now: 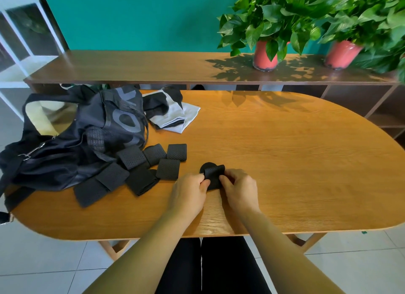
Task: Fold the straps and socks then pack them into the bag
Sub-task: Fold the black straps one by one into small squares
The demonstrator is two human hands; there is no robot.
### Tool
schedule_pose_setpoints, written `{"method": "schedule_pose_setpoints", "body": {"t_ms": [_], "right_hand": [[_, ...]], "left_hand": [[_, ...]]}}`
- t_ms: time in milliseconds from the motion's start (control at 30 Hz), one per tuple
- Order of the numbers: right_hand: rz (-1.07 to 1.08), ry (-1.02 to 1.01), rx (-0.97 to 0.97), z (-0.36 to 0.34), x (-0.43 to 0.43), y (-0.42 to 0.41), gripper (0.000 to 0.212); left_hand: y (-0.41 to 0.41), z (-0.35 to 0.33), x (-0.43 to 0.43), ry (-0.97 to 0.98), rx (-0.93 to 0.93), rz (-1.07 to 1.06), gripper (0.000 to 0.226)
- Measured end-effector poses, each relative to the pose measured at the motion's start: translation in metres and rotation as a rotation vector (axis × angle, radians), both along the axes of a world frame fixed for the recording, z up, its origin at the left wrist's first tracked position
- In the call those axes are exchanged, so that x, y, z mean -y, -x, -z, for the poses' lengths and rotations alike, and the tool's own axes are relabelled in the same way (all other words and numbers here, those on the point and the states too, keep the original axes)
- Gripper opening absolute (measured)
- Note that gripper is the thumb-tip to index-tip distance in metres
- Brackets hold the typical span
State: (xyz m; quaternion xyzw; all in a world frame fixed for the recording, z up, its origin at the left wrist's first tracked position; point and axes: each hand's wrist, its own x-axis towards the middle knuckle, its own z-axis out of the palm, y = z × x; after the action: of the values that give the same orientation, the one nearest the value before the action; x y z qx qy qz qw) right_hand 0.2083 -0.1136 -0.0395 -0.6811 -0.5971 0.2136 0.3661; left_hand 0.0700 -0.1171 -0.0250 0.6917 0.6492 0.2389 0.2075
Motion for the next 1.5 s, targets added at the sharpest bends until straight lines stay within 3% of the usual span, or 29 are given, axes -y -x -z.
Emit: {"method": "schedule_pose_setpoints", "body": {"t_ms": [133, 233, 367, 567, 733, 1033, 1167, 1300, 1500], "right_hand": [[0.011, 0.011, 0.060, 0.001, -0.002, 0.002, 0.024], [0.026, 0.007, 0.094, 0.001, -0.003, 0.004, 0.026], [0.048, -0.017, 0.195, 0.001, -0.003, 0.007, 0.028], [0.040, -0.118, 0.206, 0.004, 0.000, 0.008, 0.022], [-0.059, -0.354, 0.393, 0.007, 0.008, 0.007, 0.019], [-0.112, -0.271, 0.524, 0.008, 0.003, 0.009, 0.015], [-0.070, -0.111, 0.365, 0.001, 0.004, 0.008, 0.012], [0.057, 0.066, 0.165, -0.003, 0.010, 0.009, 0.034], [0.076, 0.159, -0.095, -0.006, 0.011, 0.031, 0.037]], "left_hand": [[-0.002, 0.003, -0.003, 0.016, -0.057, -0.030, 0.040], [-0.004, 0.000, -0.004, 0.021, -0.076, -0.028, 0.015], [-0.005, 0.003, -0.007, -0.001, -0.155, -0.019, 0.050], [0.000, 0.017, -0.001, -0.289, -0.128, 0.122, 0.035], [0.001, 0.015, 0.001, -0.199, -0.253, 0.203, 0.038], [-0.005, 0.003, -0.011, -0.103, -0.338, 0.231, 0.040], [-0.005, 0.000, -0.006, -0.060, -0.220, 0.177, 0.038], [-0.002, 0.000, 0.006, -0.012, -0.021, 0.113, 0.038], [0.015, -0.007, 0.014, -0.008, 0.144, 0.006, 0.034]]}}
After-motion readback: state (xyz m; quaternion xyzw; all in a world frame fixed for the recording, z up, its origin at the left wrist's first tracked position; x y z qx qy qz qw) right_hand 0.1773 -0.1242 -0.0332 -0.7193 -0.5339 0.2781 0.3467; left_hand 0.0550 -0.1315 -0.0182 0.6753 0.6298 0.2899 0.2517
